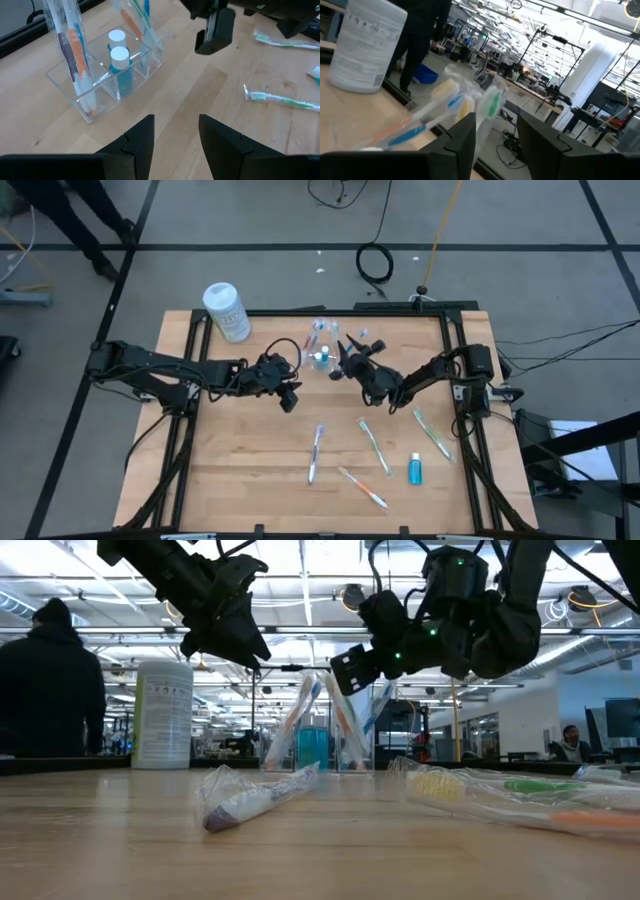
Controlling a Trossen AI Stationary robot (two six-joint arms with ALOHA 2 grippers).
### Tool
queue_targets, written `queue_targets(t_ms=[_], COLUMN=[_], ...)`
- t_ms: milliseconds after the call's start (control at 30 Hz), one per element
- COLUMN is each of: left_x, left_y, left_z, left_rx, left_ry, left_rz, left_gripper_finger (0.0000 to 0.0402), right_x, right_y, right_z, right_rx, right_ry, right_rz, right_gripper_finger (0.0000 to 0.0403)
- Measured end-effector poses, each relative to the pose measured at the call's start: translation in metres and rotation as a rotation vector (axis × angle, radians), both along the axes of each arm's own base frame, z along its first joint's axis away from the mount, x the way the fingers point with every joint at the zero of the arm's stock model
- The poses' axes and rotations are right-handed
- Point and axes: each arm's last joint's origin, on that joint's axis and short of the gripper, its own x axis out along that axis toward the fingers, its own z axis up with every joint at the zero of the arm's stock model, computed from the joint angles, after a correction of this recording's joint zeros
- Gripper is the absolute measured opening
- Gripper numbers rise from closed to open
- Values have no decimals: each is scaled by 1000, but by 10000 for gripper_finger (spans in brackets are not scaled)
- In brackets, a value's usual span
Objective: Pick & Place toothbrushing station
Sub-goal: Put the top green toothbrush into the transparent organizer
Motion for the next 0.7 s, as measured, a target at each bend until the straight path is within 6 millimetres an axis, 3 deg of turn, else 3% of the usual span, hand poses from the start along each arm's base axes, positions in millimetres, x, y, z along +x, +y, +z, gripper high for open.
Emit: queue_targets(t_ms=[100, 200, 400, 567, 700], left_x=[0, 0, 0, 0, 0], left_y=[0, 0, 0, 0, 0], left_z=[0, 0, 0, 0, 0], left_rx=[0, 2, 5, 11, 13], left_ry=[0, 1, 2, 3, 4], left_rz=[0, -2, -4, -4, -5], left_gripper_finger=[159, 159, 159, 159, 159], right_x=[-1, -3, -7, -10, -17], right_y=[1, 0, -19, -45, -68], right_z=[3, 19, 43, 48, 44], right_rx=[-3, -45, -92, 38, 213], right_ry=[-39, -81, -159, -191, -166], right_rz=[8, 7, 202, 402, 425], right_gripper_finger=[134, 134, 134, 134, 134])
